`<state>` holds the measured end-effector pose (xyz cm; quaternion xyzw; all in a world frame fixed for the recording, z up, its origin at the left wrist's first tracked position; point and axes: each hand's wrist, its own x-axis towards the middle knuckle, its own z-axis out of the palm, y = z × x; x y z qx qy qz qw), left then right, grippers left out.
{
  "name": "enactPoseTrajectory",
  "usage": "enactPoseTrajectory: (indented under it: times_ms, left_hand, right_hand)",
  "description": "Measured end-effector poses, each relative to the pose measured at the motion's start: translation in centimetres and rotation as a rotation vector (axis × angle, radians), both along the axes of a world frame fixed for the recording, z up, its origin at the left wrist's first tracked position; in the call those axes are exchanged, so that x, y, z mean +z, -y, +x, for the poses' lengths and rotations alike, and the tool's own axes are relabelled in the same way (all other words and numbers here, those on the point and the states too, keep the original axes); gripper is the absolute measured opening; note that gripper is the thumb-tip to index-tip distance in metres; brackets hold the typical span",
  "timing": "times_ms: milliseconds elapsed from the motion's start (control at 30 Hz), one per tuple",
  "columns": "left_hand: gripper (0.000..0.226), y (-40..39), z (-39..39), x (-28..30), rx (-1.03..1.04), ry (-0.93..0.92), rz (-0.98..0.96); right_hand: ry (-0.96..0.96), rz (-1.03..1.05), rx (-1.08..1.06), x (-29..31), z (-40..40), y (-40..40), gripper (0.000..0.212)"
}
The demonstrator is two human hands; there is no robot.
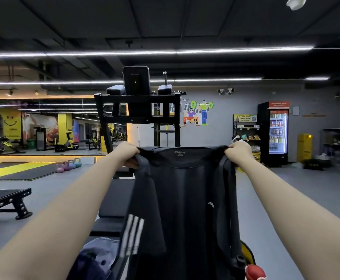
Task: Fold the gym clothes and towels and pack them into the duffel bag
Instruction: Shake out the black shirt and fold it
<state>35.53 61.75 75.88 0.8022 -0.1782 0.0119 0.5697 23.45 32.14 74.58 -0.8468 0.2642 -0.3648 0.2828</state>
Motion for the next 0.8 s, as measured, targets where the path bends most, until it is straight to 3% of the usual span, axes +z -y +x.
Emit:
enactPoseTrajectory:
  times_ms: [100,200,300,400,467,600,800]
  left_hand:
    - [0.019,1.2,-0.7,0.2,-0.152,-0.163,-0.218]
    - [0.027,1.8,-1.1,0.1,-0.281,-0.134,-0.216]
    - [0.033,2.2,-0.8,-0.4,-0.179,0.024,-0.151]
    - [0.021,2.2,-0.6,-0.7,0.014,0.204,-0.076]
    - [0.016,2.3,-0.4,-0.9,0.051,0.264,-0.068]
    - [0.023,2.1,-0.6,-1.3,0.15,0.385,0.068]
    - [0.036,1.7,-0.6,-1.1,0.167,0.398,0.186]
  right_hand:
    - [0.131,0.36,0.187,0.9,1.1,-1.4,0.014]
    - [0.15,0.616,0.42,1.7,0.9,-2.9,0.02]
    - [0.081,0.451,0.545,1.9,0.4,-3.6,0.015]
    - [-0.007,0.035,0.352,1.4,0.6,-3.4,0.021]
    - [0.029,-0.086,0.271,1.1,0.5,-3.5,0.025]
    - [0.122,0.003,0.269,0.6,0.6,-3.5,0.011]
    - [0.066,-0.044,0.26,0.6,0.0,-3.5,0.019]
